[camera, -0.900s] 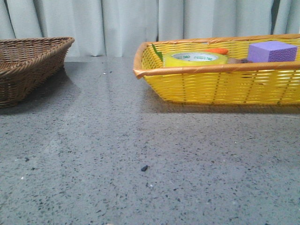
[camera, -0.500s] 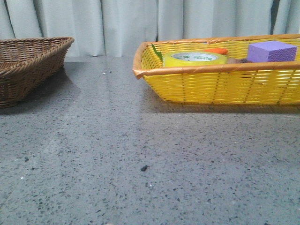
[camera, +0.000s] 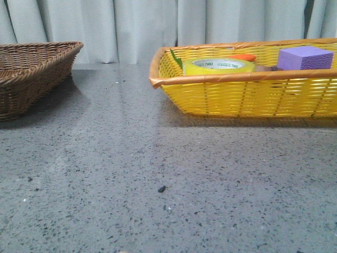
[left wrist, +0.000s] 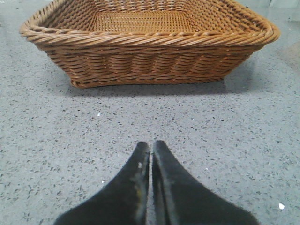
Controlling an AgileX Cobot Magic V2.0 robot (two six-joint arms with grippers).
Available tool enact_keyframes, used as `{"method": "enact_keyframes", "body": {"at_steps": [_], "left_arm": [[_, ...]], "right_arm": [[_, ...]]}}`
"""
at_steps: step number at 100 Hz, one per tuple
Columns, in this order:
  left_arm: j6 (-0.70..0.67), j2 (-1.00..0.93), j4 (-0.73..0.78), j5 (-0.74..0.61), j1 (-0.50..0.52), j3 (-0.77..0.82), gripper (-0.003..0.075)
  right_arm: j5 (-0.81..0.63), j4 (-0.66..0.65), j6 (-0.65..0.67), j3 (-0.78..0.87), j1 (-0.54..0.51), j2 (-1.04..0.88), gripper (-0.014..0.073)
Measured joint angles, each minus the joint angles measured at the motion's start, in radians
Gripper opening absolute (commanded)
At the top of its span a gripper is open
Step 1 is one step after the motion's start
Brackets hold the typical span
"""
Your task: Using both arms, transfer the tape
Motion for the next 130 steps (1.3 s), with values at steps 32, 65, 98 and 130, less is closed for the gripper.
{"method": "enact_keyframes", "body": {"at_steps": [32, 65, 98, 130], "left_arm": [[0.005, 0.0, 0.177, -0.019, 0.0, 0.0, -0.0021], [0.007, 0.0, 0.221, -0.097, 0.0, 0.0, -0.0021], [0.007, 0.0, 0.223, -0.128, 0.0, 0.0, -0.0021], [0.007, 0.0, 0.223, -0.128, 0.0, 0.0, -0.002]], "right_arm": [[0.0, 0.0, -0.002, 0.0, 0.0, 0.0, -0.0074], [0.0, 0.0, -0.002, 0.0, 0.0, 0.0, -0.0074], [-0.013, 0.0, -0.002, 0.0, 0.0, 0.0, -0.0074], [-0.147, 0.026, -0.002, 0.0, 0.0, 0.0, -0.0074]]}}
